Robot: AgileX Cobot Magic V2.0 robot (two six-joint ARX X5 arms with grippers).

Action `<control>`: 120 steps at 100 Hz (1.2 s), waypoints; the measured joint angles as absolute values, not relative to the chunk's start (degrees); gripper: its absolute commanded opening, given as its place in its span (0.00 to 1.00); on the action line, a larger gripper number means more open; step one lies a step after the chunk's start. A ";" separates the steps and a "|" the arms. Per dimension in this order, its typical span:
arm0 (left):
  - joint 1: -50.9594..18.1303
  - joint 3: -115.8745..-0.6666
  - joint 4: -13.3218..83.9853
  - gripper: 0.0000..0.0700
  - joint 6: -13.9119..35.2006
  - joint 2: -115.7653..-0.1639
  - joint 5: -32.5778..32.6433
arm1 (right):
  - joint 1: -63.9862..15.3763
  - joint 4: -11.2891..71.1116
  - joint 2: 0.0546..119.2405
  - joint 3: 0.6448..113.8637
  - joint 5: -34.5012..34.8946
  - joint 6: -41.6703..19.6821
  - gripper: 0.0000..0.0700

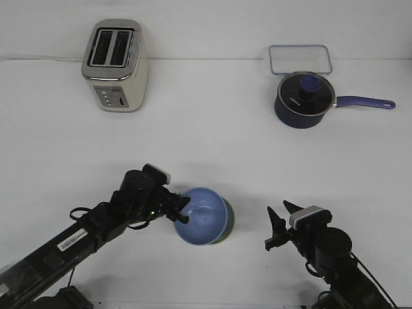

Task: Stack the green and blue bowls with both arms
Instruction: 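Carry the blue bowl with the left gripper and lower it into the green bowl, then open the left gripper and withdraw it from the stacked bowls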

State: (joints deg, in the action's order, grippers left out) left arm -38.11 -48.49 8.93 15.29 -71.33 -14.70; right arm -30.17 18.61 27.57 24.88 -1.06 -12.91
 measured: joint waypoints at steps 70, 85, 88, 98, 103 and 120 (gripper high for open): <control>-37.56 -48.51 3.51 0.48 15.90 -71.99 -8.29 | -30.15 18.72 27.57 24.88 -1.19 -12.88 0.45; -31.86 -48.80 4.62 0.17 12.84 -62.57 -0.12 | -30.17 18.70 27.57 24.88 -1.76 -12.88 0.45; -30.55 -48.82 5.04 0.05 11.88 -60.62 1.52 | -30.15 18.63 27.57 24.88 -1.83 -12.88 0.45; -25.91 -48.88 7.14 0.02 8.67 -54.33 4.62 | -30.17 17.69 27.40 24.88 -2.81 -12.88 0.19; -23.57 -48.93 8.82 0.02 7.33 -51.20 4.67 | -30.15 16.69 26.61 24.88 -2.92 -12.86 0.00; -17.69 -47.75 15.49 0.02 2.79 -39.70 5.93 | -30.17 15.25 18.81 24.86 -4.97 -12.05 0.00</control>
State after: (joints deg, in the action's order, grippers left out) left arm -17.69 -47.75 15.49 2.79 -39.70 5.93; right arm -30.17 15.25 18.81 24.86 -4.97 -12.05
